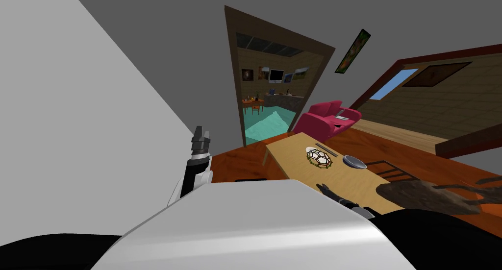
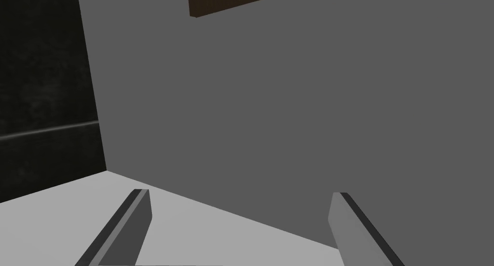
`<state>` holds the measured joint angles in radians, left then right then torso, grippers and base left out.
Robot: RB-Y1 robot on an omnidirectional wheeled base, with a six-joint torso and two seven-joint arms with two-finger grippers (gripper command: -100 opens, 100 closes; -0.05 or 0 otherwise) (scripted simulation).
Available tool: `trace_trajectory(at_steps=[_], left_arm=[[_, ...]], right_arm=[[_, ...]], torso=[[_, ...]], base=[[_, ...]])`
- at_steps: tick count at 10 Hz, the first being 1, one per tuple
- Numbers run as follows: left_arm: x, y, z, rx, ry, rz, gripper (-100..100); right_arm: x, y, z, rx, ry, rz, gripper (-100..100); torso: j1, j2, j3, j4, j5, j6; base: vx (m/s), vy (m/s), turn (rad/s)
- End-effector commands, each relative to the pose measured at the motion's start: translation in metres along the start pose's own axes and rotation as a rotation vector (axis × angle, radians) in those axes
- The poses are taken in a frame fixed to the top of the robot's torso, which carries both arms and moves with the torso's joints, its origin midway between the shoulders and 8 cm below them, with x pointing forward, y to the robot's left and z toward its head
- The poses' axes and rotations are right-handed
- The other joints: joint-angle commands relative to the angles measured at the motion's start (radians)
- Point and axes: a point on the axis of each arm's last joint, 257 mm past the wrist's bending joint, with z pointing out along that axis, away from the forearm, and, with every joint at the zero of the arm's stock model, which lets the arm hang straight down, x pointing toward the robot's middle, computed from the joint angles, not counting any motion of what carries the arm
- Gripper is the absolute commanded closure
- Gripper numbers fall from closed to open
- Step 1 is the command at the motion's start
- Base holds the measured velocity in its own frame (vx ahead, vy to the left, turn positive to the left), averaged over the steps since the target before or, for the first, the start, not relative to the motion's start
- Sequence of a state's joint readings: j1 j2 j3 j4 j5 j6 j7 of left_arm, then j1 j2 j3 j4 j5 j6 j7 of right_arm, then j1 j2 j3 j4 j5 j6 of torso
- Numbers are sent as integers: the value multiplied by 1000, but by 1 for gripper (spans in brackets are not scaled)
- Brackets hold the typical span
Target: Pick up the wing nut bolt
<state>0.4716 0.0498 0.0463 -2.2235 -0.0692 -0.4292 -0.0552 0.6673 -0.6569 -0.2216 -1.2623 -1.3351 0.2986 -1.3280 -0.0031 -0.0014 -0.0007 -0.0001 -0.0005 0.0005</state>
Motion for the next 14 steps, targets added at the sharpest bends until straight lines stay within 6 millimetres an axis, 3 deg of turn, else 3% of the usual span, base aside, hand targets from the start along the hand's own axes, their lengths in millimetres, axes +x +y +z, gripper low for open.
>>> trace_trajectory(at_steps=[1,4,6,14], left_arm=[[0,0,0,0,0,0,0],[0,0,0,0,0,0,0],[0,0,0,0,0,0,0],[0,0,0,0,0,0,0]], right_arm=[[-6,6,-2,-10,-21,47,-100],[-14,20,-4,-28,-53,136,-100],[-27,41,-9,-59,-104,270,-100],[-54,71,-18,-116,-197,563,-100]], torso=[[0,0,0,0,0,0],[1,1,1,0,0,0],[0,0,0,0,0,0],[-1,-2,-1,0,0,0]], base=[[14,-38,55],[10,-24,49],[35,-52,113],[33,-56,70]])
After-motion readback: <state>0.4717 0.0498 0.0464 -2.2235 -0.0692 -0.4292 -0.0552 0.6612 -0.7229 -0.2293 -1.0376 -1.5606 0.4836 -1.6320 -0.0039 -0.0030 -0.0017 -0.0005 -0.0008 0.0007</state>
